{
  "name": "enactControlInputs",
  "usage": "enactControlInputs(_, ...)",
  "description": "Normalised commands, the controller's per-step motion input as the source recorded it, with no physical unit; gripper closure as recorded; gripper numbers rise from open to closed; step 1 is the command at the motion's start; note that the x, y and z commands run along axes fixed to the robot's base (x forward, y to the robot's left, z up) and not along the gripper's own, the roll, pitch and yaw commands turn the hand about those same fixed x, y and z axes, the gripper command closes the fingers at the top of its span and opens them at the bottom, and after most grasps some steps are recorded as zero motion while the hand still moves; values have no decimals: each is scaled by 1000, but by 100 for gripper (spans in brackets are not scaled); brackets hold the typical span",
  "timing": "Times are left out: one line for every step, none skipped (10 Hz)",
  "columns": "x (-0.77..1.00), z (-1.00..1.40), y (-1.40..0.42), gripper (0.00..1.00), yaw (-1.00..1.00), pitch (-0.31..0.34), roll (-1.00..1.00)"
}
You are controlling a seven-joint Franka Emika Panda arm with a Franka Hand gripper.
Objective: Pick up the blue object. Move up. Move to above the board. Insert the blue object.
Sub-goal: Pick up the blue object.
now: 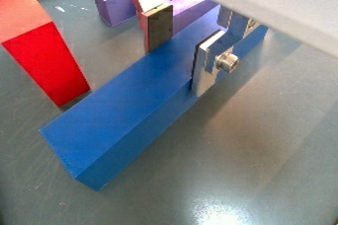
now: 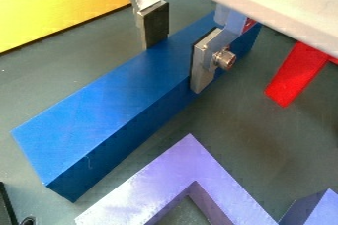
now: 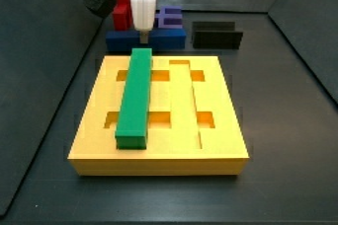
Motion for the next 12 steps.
enactControlInputs(0,0,0,100,0,0,0)
enactControlInputs(0,0,0,100,0,0,0)
enactControlInputs(0,0,0,100,0,0,0)
enactControlInputs(0,0,0,100,0,0,0)
enactControlInputs(0,0,0,100,0,0,0)
enactControlInputs(0,0,0,100,0,0,0)
enactControlInputs(0,0,0,100,0,0,0)
enactControlInputs(0,0,0,100,0,0,0)
enactControlInputs(0,0,0,100,0,0,0)
enactControlInputs(0,0,0,100,0,0,0)
enactControlInputs(0,0,0,100,0,0,0)
enactControlInputs(0,0,0,100,0,0,0)
